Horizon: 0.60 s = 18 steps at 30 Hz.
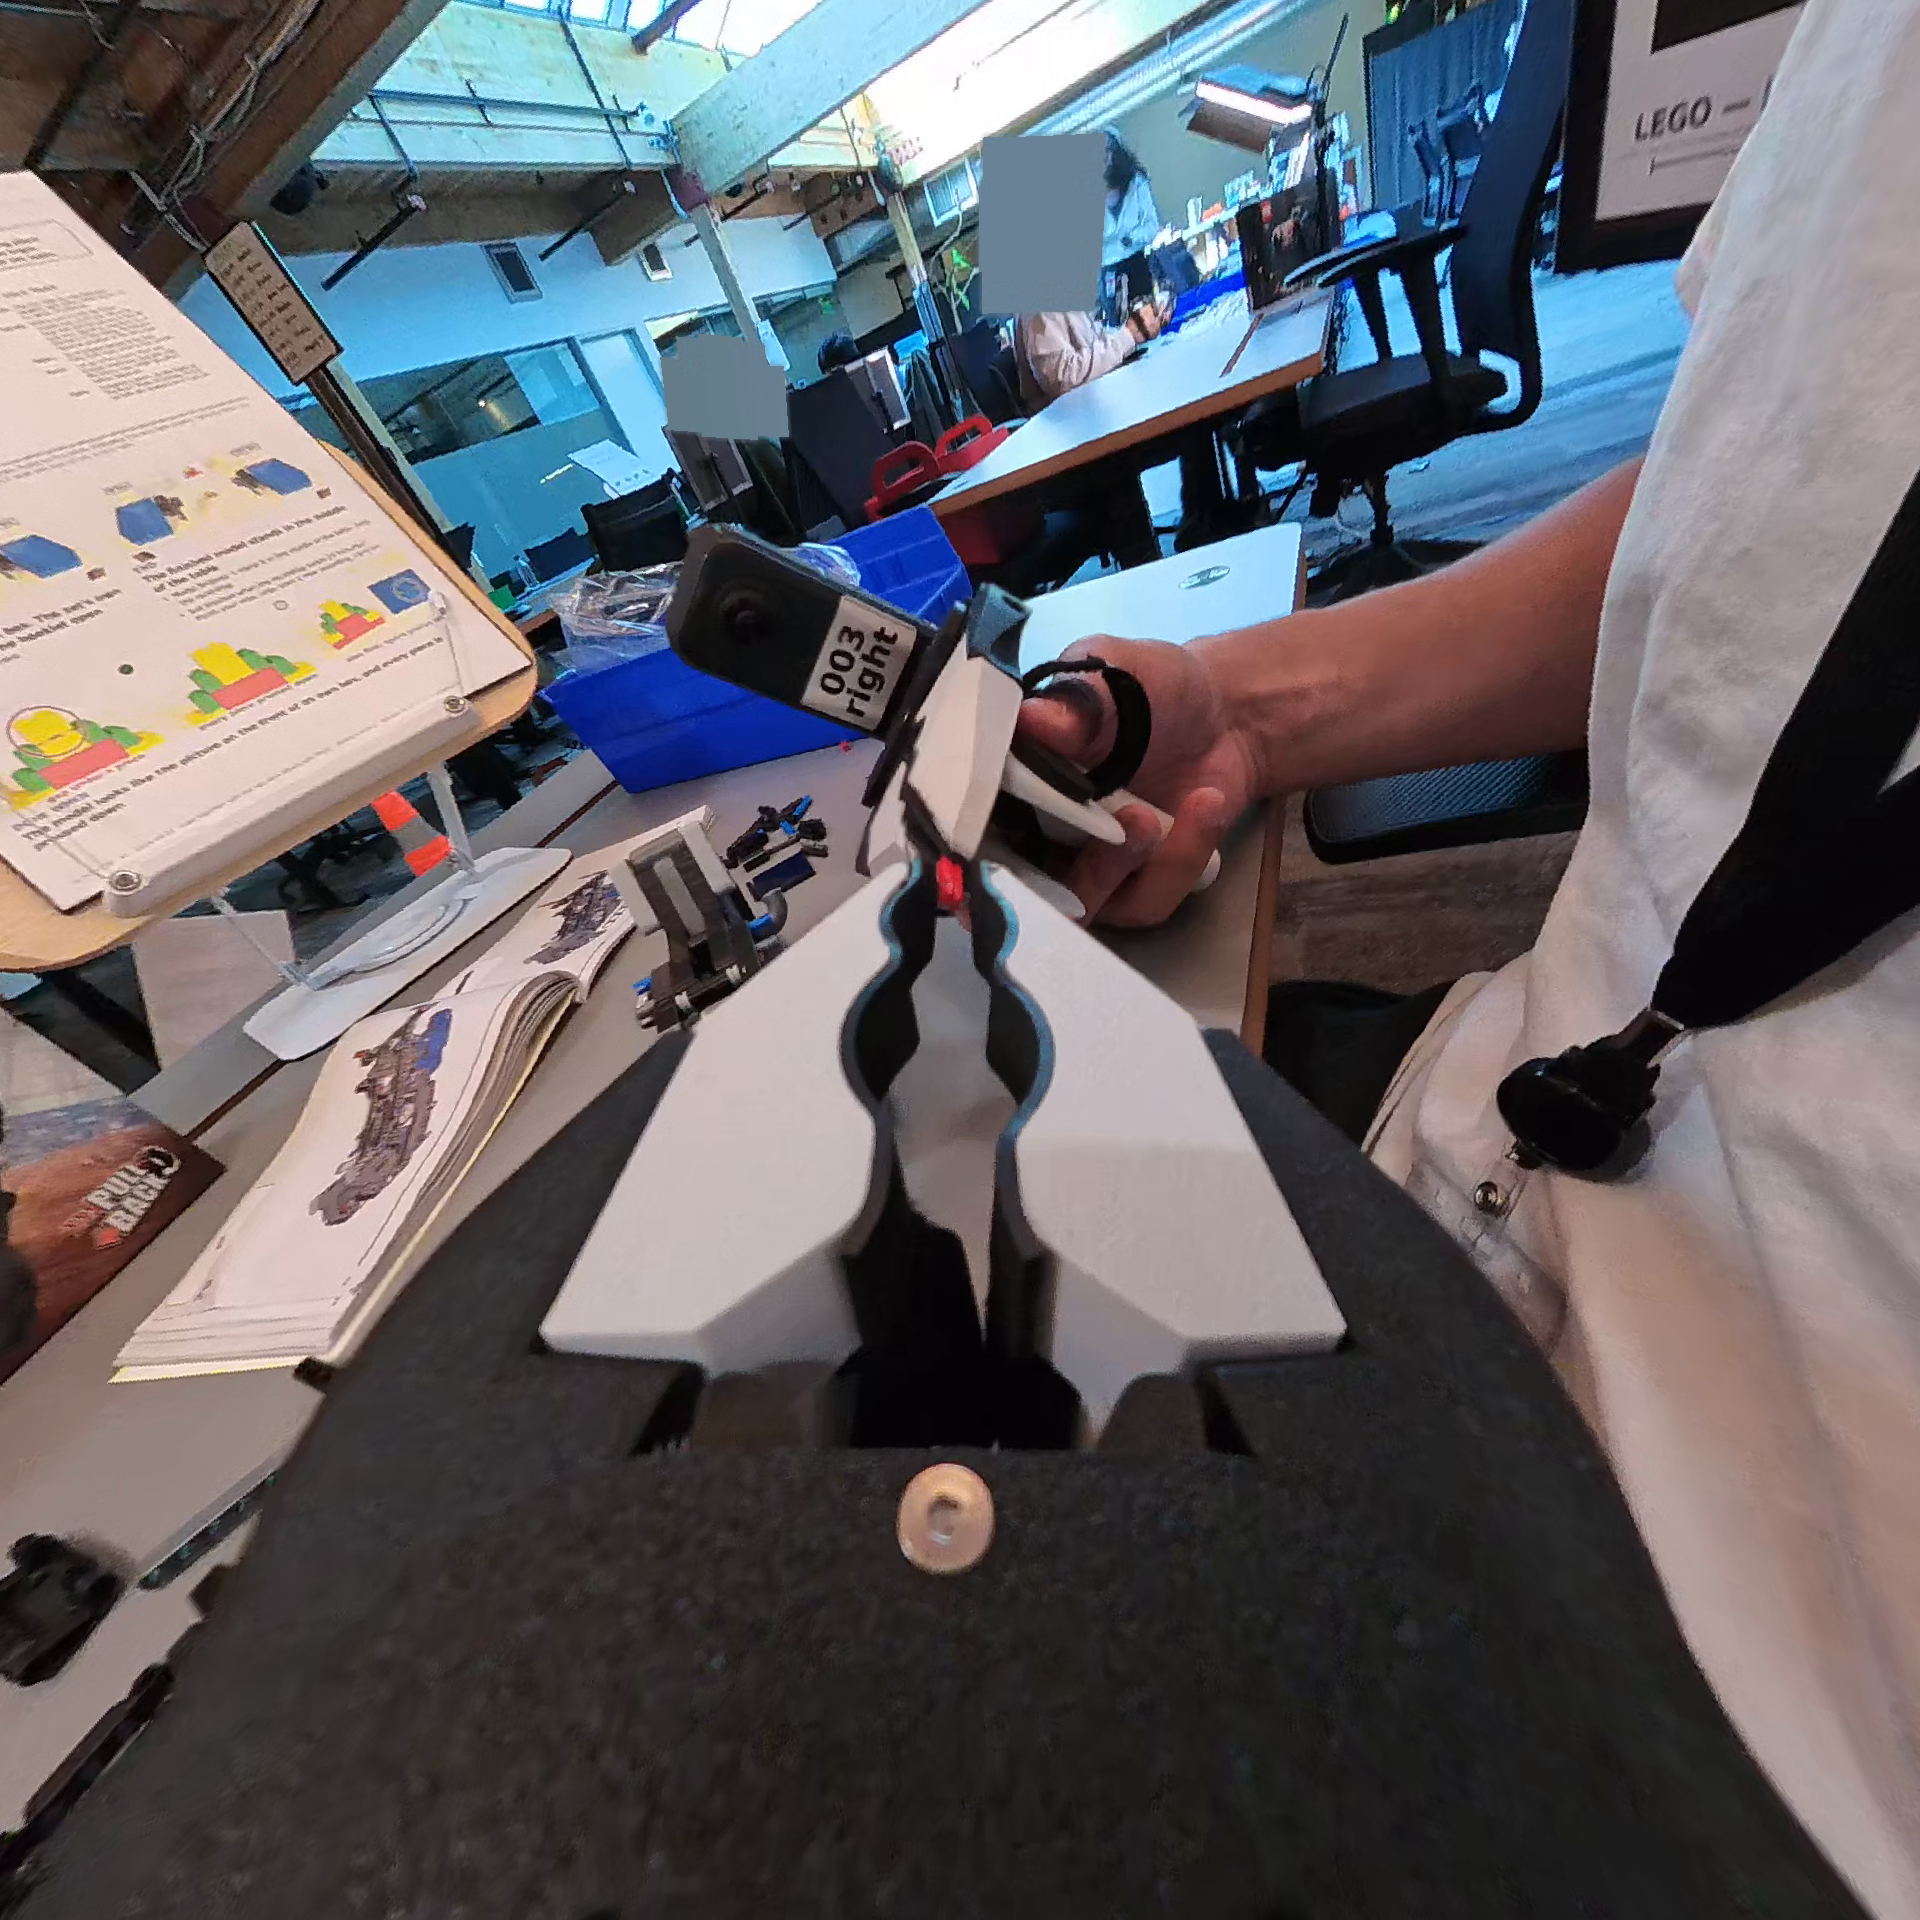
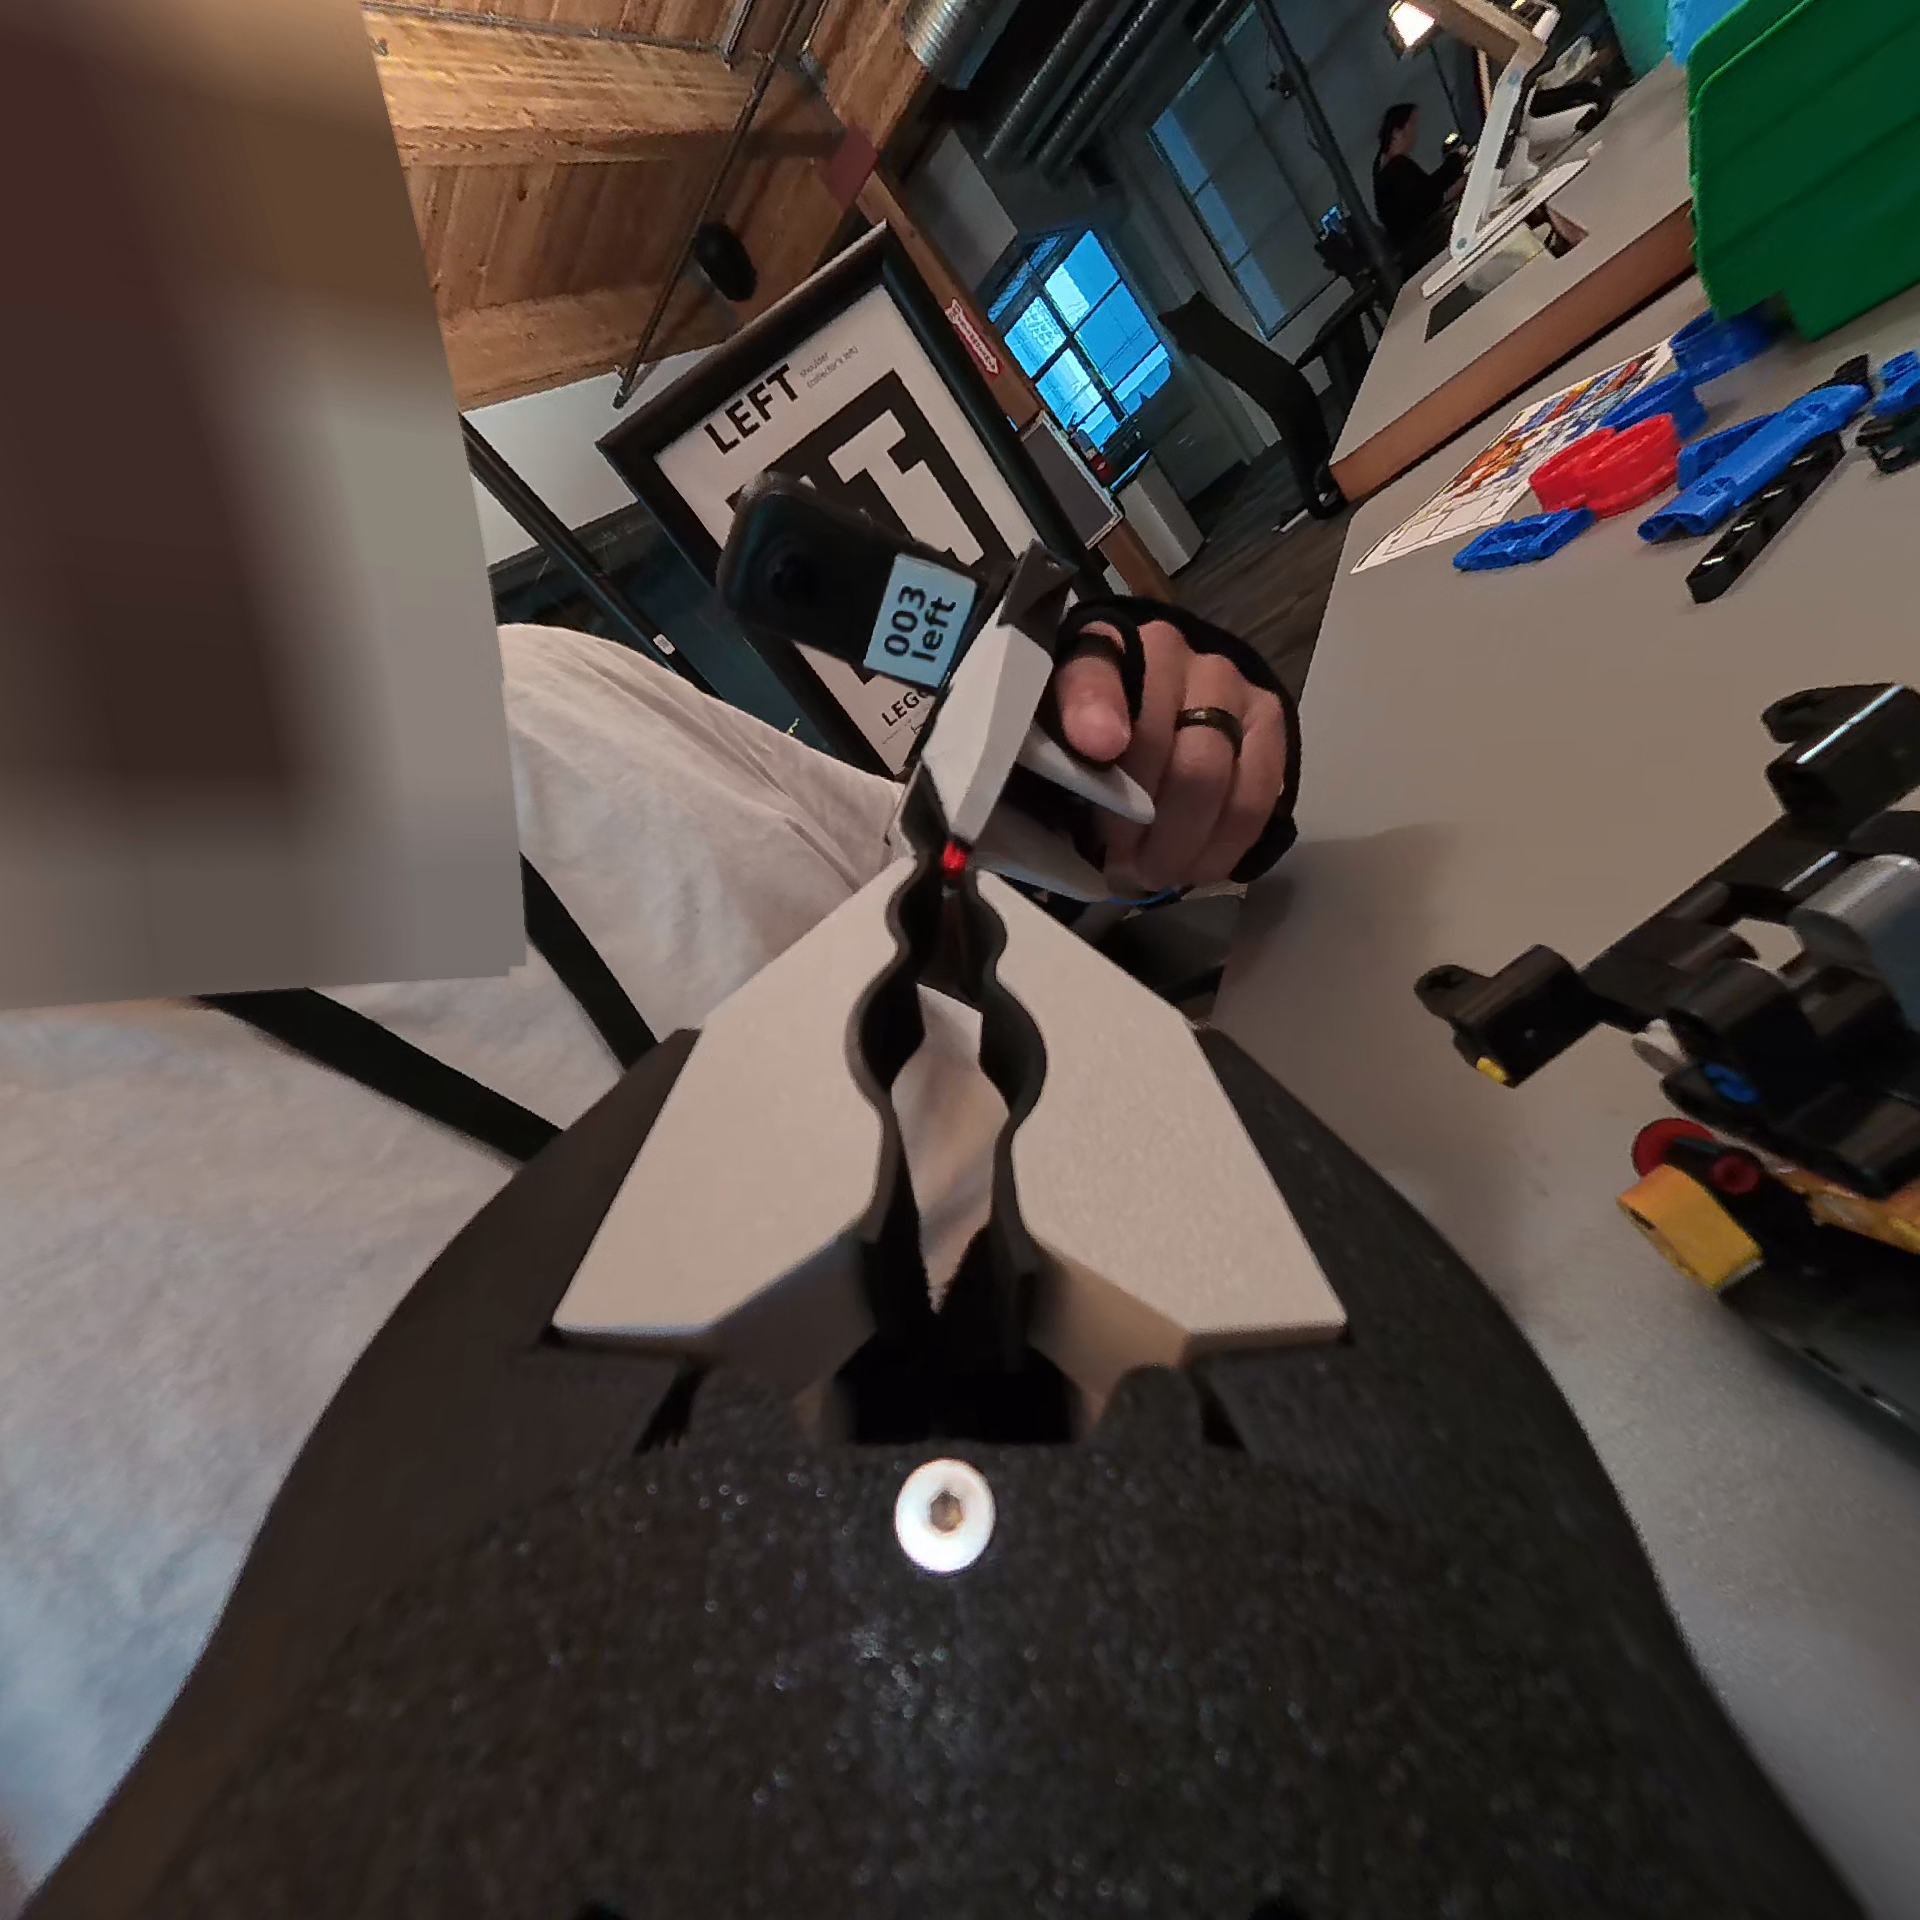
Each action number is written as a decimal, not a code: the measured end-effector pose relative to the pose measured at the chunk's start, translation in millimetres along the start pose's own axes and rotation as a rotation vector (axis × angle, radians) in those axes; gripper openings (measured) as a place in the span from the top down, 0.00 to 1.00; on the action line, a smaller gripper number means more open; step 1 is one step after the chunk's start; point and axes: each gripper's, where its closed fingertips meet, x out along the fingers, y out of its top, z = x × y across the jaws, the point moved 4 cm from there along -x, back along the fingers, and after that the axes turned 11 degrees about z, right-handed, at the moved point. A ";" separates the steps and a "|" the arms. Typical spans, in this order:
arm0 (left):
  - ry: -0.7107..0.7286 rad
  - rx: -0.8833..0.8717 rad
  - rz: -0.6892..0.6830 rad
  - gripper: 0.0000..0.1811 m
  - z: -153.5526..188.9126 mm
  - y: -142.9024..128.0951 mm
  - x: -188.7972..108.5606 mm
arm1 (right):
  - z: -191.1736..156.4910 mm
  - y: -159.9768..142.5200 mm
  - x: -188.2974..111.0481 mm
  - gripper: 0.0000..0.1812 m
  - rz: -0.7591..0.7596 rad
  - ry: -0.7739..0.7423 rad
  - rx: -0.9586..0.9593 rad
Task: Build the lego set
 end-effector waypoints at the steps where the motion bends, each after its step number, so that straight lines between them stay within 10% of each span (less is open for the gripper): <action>1: -0.001 -0.014 0.010 0.98 -0.1 0.8 0.1 | -0.1 -0.1 0.1 0.99 0.000 0.001 -0.001; 18: 0.016 -0.021 -0.103 0.99 -9.3 -8.0 -6.5 | 9.8 -0.3 -9.9 0.94 -0.073 -0.156 -0.254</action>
